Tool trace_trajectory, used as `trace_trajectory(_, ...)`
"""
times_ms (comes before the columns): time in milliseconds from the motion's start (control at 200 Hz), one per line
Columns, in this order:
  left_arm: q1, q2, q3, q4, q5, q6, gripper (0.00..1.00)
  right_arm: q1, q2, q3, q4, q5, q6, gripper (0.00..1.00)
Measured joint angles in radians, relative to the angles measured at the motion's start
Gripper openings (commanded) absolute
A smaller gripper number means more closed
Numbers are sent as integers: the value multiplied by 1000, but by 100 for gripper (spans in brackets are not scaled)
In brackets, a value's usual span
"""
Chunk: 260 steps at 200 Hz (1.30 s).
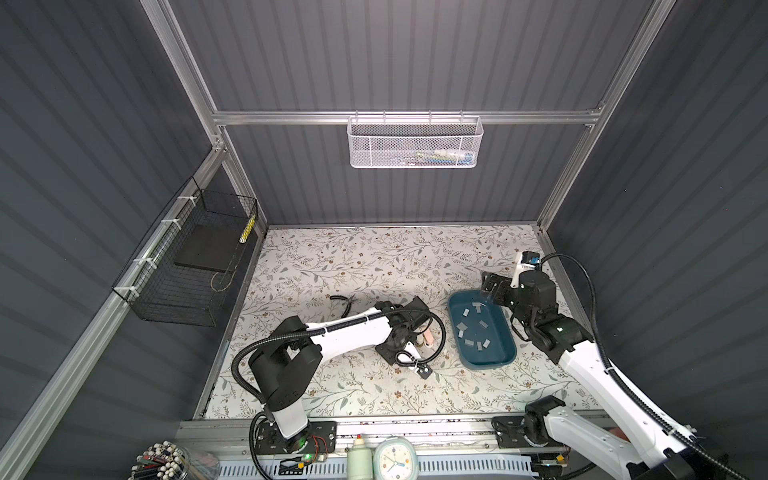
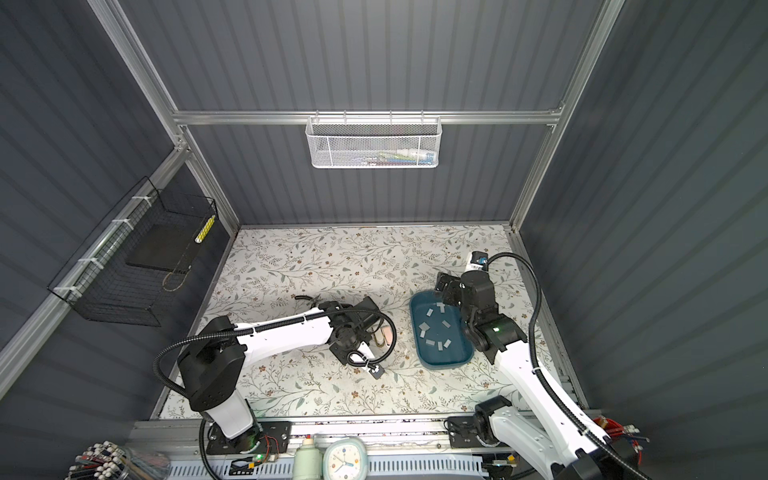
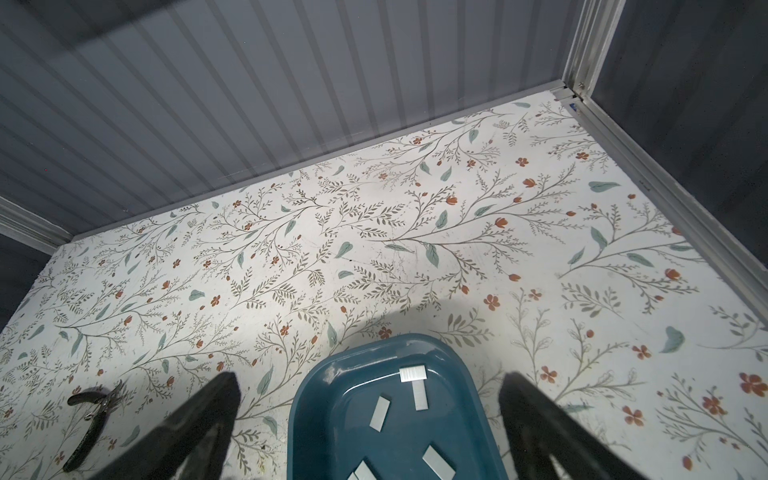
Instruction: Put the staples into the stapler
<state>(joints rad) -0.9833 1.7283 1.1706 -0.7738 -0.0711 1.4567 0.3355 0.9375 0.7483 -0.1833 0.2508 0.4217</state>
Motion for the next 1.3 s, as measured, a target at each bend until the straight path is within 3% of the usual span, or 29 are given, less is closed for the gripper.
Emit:
trace_trajectory(90,0,0,2,3,0,-2,0,0,1,0,-2,2,2,99)
trace_trajectory(365,0,-7,25,37,-73,-115,0,0,2,0,-4,41,45,99)
trace_trajectory(595,1,-93,140,98,-203,-349,0,0,-68,-42,59,57,84,99)
trace_trajectory(896,0,-178,217,114,-194,-705,0,0,-104,-75,103,71,98,99)
trace_trajectory(1116,0,-222,79,263,-216,-978,0,0,-84,-75,107,58,103,99)
trace_trajectory(1301,0,-298,-7,344,-191,-1091,0,5,-82,-75,107,46,104,99)
